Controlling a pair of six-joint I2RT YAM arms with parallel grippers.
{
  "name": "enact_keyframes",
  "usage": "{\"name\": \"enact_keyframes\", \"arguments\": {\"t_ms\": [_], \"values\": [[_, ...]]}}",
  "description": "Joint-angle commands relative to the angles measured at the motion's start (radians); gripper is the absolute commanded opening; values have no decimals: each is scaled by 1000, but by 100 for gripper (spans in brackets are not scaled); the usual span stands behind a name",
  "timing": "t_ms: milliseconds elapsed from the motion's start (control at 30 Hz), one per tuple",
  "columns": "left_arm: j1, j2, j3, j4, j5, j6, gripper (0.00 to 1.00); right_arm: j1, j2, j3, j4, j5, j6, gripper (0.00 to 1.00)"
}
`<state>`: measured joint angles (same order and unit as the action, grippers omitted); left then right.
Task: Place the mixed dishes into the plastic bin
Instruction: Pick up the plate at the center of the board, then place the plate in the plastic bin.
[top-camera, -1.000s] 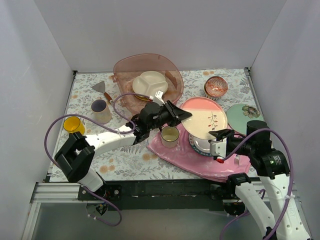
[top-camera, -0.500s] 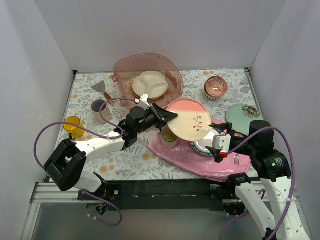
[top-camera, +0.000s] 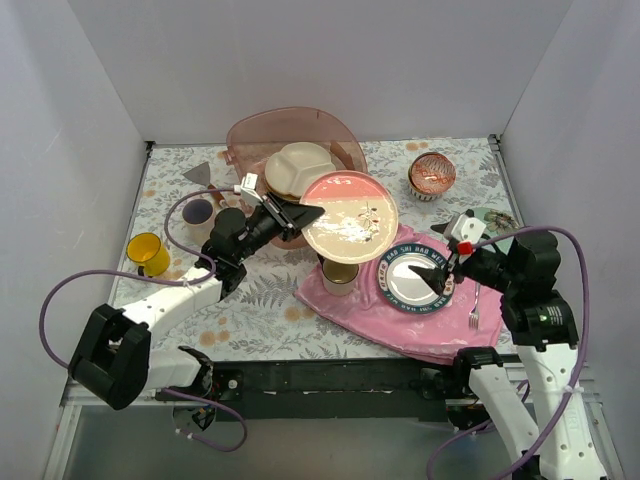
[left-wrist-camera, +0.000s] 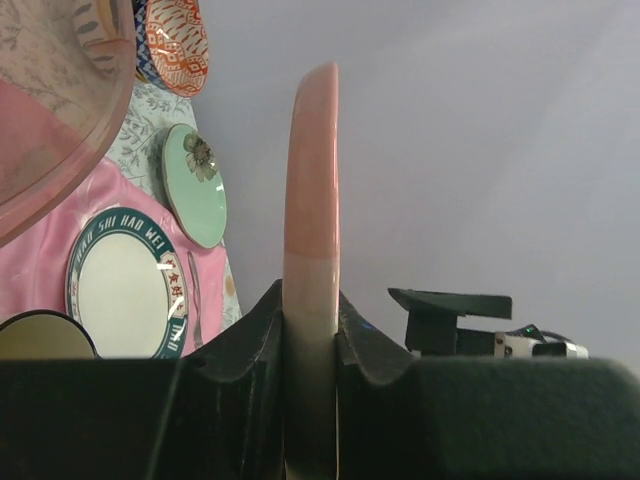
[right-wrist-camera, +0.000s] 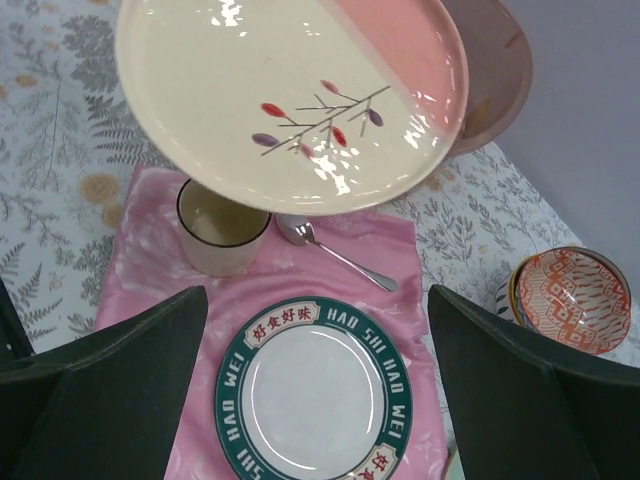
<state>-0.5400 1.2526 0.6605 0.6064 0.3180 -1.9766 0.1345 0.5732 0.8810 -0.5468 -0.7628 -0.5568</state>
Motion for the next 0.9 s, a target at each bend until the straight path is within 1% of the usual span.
{"name": "enact_keyframes", "arguments": {"t_ms": [0,33,200,233,400,433,500,533,567,600,633,667,733,800,833,867], "values": [[51,-88,7,136,95,-196,0,-48,59,32,151,51,277,99],[72,-91,5,145,110,-192,0,-67,74,39,159,59,331,99],[146,-94,8,170,199,-171,0,-125,154,52,188,31,454,98],[175,-94,19,164,208,-166,0,-154,162,47,197,20,474,98],[251,-84,83,87,271,-104,0,-206,214,-20,267,-41,549,98],[274,-78,97,58,292,-96,0,-241,221,-36,316,-55,572,98],[299,-61,136,41,315,-81,0,-289,243,-88,373,-131,606,98],[325,-53,146,38,338,-76,0,-346,254,-105,419,-166,615,98],[337,-45,171,36,352,-74,0,-375,273,-120,454,-244,624,98],[348,-27,182,38,362,-71,0,-403,284,-155,485,-286,636,98],[371,-18,194,36,372,-70,0,-450,295,-172,519,-358,665,98],[382,-9,217,35,392,-67,0,-466,318,-188,595,-386,681,98],[405,20,243,33,412,-54,0,-499,341,-229,649,-450,705,98],[419,44,284,29,432,-47,0,-516,367,-246,667,-458,686,98],[432,66,298,17,440,-33,0,-521,375,-267,665,-452,639,98],[437,76,315,6,449,-27,0,-524,378,-277,662,-446,624,99]]}}
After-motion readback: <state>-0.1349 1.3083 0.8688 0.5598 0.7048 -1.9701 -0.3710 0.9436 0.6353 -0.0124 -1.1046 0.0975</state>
